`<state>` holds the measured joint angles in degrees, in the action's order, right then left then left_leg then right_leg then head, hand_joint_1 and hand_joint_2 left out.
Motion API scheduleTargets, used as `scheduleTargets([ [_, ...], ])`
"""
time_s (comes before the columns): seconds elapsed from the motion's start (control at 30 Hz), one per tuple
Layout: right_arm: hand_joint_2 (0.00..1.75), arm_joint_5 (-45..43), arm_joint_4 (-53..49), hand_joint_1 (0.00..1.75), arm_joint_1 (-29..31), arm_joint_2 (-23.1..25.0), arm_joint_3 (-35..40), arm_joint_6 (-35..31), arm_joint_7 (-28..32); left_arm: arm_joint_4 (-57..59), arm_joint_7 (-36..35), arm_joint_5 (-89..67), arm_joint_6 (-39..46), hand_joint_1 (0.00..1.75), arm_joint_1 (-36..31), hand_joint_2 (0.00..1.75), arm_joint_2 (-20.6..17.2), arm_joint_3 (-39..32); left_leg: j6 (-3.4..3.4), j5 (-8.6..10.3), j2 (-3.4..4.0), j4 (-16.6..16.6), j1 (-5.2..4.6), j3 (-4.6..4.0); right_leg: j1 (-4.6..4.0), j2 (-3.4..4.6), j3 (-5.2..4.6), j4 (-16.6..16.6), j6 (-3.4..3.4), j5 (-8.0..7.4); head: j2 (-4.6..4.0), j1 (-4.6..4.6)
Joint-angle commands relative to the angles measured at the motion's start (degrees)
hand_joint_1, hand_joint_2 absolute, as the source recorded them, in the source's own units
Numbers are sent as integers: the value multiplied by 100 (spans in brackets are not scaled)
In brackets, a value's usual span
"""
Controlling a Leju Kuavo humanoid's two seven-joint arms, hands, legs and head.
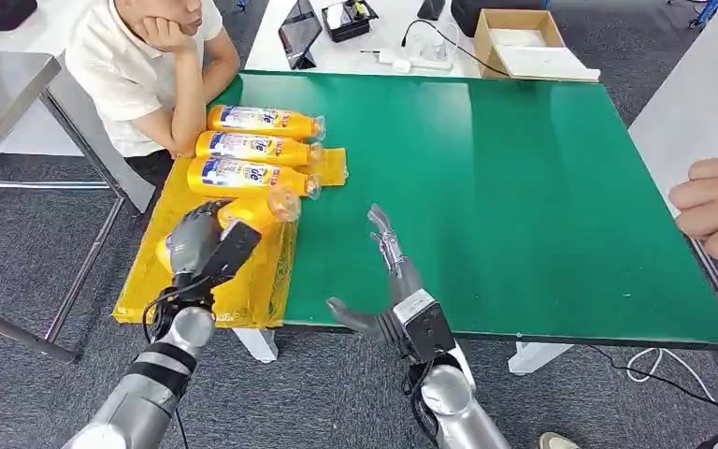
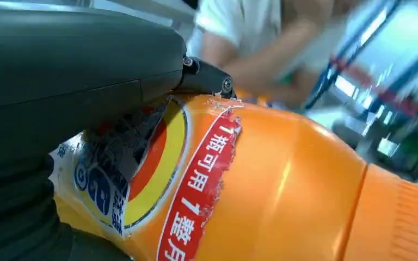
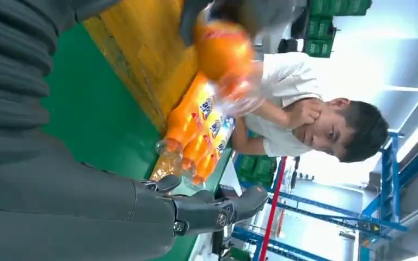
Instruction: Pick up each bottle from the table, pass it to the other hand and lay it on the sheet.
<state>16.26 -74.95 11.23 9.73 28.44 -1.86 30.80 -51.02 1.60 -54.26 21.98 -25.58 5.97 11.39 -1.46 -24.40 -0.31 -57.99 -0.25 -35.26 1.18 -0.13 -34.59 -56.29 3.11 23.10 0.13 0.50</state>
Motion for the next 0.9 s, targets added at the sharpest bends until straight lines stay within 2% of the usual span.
scheduleTargets([
  [0.03, 175, 11, 500, 0, 269, 90, -71, 128, 28, 3032, -658, -474, -1402, 175, -2003, 175, 8, 703, 6, 0, -9, -2, 6, 5, -6, -11, 11, -1, -8, 3, 0, 0],
  [0.17, 175, 1, 537, 0, 244, 104, -6, 148, 43, 3164, -690, -502, -1565, 175, -2111, 175, -38, 709, 10, -10, 6, 0, 9, 24, -10, 2, 27, 0, -14, 8, 0, 0],
  [0.27, 175, -49, 550, 0, 220, 45, 72, 204, 82, 3317, -583, -375, -1983, 175, -2175, 175, -41, 605, 9, -8, 11, 0, 8, 18, -8, 7, 20, 0, -12, 5, 0, 0],
  [0.37, 175, -110, 655, 0, 247, 40, 62, 167, 114, 3493, -758, -607, -2538, 175, -2265, 175, -47, 838, 8, -10, 7, -1, 10, 23, -11, 3, 28, 0, -13, 8, 0, -2],
  [0.47, 175, -166, 829, 0, 316, 72, 74, 133, 148, 3549, -817, -584, -2683, 175, -2243, 175, -35, 793, 11, -12, 18, 3, 11, 35, -11, 15, 39, 6, -17, 6, 0, -2],
  [0.5, 175, -172, 844, 0, 313, 72, 75, 130, 150, 3550, -857, -600, -2666, 120, -2236, 175, -36, 799, 5, -3, 15, 4, 4, 13, -3, 12, 16, 2, -7, 0, 0, -2],
  [0.53, 175, -172, 848, 0, 304, 69, 72, 119, 157, 3549, -883, -618, -2650, 5, -2225, 175, -32, 813, 10, -9, 23, 5, 8, 28, -8, 19, 30, 5, -14, 2, 0, 2],
  [0.57, 175, -177, 871, 0, 294, 65, 63, 110, 159, 3553, -899, -604, -2667, 0, -2199, 175, -36, 791, 7, -5, 16, 6, 5, 20, -5, 12, 24, 5, -10, 1, 0, -4],
  [0.63, 175, -167, 927, 0, 294, 77, 55, 71, 175, 3565, -830, -360, -2925, 0, -2161, 175, -60, 567, 9, -8, 15, 7, 6, 28, -6, 12, 31, 5, -13, 4, 0, -2],
  [0.77, 175, -158, 960, 0, 301, 85, 59, 51, 187, 3548, -807, -358, -2922, 0, -2140, 175, -81, 565, 7, -7, 12, 4, 7, 18, -7, 9, 23, 2, -10, 4, 0, -4],
  [0.83, 175, -168, 1029, 0, 335, 117, 83, 48, 198, 3585, -629, -8, -3305, 0, -2144, 175, -152, 272, 9, -9, 11, 6, 6, 29, -6, 12, 34, 2, -12, 6, 0, 0],
  [0.9, 175, -193, 1150, 0, 361, 155, 74, -31, 235, 3505, -411, 101, -3232, 0, -2102, 175, -200, 203, 10, -10, 25, 4, 8, 28, -8, 25, 30, 1, -13, 3, 0, 0],
])
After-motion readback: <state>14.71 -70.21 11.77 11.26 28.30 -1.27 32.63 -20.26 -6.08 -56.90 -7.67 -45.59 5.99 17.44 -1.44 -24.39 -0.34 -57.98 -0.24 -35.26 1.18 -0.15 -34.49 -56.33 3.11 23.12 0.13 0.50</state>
